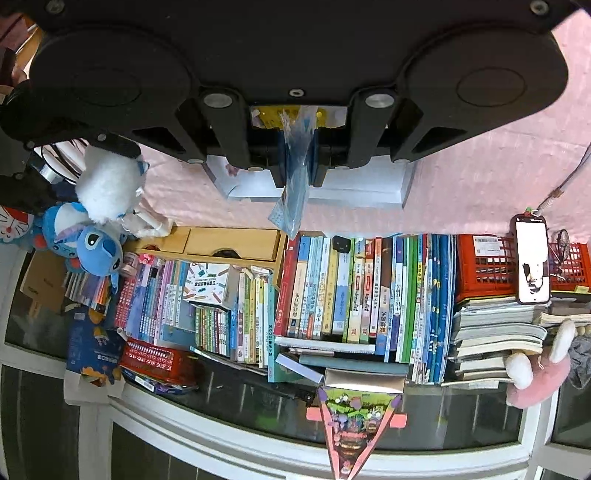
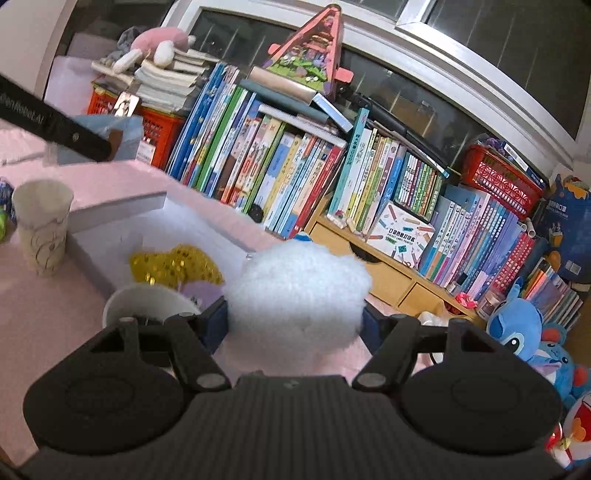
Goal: Organize soft objects
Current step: 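Carry the bag with the left tool while the right tool carries the fluffy ball over the tray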
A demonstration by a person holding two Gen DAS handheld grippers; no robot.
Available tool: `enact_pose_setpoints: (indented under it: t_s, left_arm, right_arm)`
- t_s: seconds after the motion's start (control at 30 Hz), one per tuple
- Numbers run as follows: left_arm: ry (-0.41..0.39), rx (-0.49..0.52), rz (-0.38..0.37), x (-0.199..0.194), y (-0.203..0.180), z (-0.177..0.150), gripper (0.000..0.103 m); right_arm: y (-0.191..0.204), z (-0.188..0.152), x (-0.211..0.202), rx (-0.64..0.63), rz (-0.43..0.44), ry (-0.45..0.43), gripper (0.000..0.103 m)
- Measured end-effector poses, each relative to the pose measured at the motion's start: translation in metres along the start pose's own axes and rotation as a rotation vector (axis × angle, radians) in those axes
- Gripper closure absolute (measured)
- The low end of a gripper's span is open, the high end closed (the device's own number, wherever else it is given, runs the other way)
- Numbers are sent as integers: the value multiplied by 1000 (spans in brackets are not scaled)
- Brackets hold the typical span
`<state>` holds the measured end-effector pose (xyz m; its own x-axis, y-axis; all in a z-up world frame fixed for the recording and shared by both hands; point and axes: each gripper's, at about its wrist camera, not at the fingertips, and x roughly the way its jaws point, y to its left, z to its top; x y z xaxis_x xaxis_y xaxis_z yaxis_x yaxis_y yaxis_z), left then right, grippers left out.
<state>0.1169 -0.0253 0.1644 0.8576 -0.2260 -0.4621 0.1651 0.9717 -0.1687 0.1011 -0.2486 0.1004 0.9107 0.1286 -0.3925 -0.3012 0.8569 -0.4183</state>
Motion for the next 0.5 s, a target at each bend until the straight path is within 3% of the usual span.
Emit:
enact_pose_setpoints:
  t_s: [0.3,0.5]
  left_arm:
    - [122,-56,-19,41,22,27,91]
    - [221,-104,-19,80,37,40,91]
  right_arm:
    - [-18,33,23,147,88,14,30]
    - [-33,50,58,345,176,85,30]
